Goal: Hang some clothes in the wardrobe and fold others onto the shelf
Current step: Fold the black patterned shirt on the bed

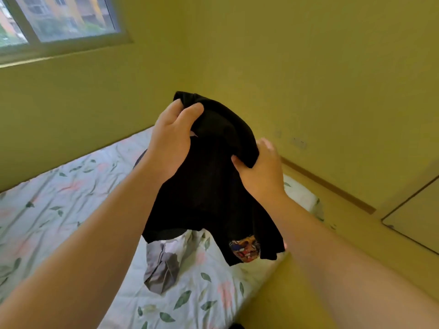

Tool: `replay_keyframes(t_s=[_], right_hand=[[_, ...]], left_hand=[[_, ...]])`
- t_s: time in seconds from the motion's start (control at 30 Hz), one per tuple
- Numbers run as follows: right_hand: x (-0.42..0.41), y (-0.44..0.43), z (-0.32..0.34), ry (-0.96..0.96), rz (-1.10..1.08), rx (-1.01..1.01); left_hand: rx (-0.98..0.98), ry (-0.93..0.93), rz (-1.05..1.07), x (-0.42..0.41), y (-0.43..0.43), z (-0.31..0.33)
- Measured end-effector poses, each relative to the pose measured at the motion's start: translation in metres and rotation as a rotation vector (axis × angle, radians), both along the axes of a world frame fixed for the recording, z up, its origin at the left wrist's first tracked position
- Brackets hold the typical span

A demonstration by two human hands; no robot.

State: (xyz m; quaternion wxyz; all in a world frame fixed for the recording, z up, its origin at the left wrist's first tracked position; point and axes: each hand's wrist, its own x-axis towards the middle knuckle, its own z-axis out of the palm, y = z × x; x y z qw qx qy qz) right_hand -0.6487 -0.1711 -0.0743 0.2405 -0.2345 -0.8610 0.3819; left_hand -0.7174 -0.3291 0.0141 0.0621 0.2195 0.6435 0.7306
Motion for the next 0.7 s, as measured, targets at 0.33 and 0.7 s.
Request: replay_keyframes(t_s=[0.33, 0.7], right_hand=[[0.021, -0.011, 0.051, -0.002, 0.037, -0.255], [0.03, -0.009, 0.09, 0.176, -0.069, -0.437]], left_hand=[[-0.172, -0.084, 0.052, -0.002, -0.033, 0.015], [-0.627, -0.549, -0.271, 0.051, -0.062, -0.102]])
